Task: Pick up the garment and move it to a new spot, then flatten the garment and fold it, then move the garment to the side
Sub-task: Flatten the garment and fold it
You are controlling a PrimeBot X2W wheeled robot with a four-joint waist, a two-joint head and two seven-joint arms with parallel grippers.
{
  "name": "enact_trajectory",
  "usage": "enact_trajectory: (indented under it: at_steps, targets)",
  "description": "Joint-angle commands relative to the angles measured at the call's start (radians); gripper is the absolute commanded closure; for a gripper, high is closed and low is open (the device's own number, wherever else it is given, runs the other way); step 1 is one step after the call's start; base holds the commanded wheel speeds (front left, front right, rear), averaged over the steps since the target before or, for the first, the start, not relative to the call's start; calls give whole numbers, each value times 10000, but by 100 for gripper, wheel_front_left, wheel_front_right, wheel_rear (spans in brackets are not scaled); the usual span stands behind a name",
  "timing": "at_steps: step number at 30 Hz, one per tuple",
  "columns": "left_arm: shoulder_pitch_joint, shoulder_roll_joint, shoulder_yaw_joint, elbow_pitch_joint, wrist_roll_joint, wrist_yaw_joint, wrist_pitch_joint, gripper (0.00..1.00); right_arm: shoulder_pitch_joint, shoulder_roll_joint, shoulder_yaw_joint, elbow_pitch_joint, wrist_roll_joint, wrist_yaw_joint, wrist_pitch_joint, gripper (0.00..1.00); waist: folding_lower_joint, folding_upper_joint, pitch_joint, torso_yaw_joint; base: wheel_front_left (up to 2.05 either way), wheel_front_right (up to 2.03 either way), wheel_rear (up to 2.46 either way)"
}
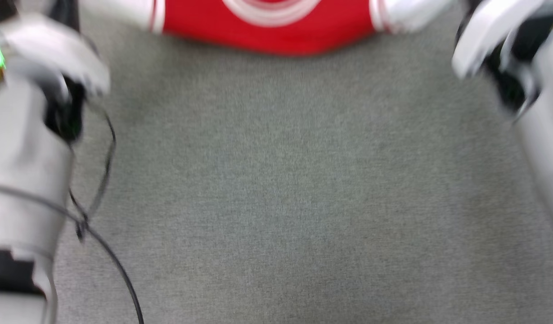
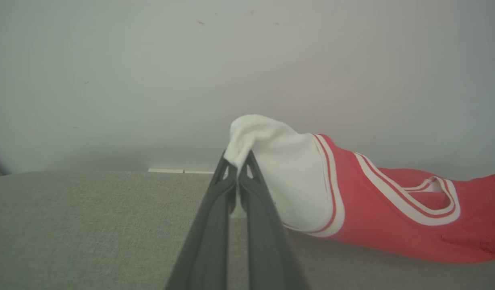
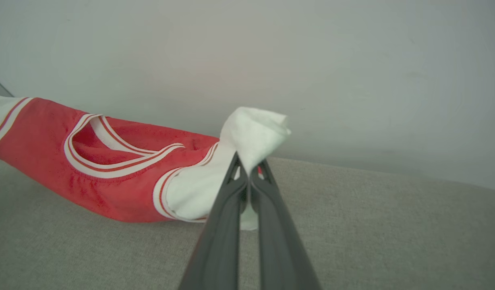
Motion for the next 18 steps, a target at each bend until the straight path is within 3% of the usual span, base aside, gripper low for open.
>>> enact_trajectory:
  at_steps: [1, 8, 14, 18]
  targets:
    - [828, -5, 68, -60, -149, -37, -148, 100, 791, -97, 270, -192, 196, -5, 37, 100, 0, 0, -881, -82, 0, 0, 0]
    - [4053, -99, 390, -1167, -530, 70, -380, 100, 3909, -730, 737, -1232, 1014, -5, 16, 100, 0, 0, -2138, -62, 0, 0, 0]
    - [6331, -125, 644, -2740, -588, 453, -411, 100, 6111, -1262, 454, -2269, 1109, -5, 17, 100, 0, 0, -2844, 86, 0, 0, 0]
    - [8188, 49, 780, -4088, -667, 965, -392, 100, 7944, -1383, -312, -3279, 1046, -5, 110, 100, 0, 0, -3273, 111, 0, 0, 0]
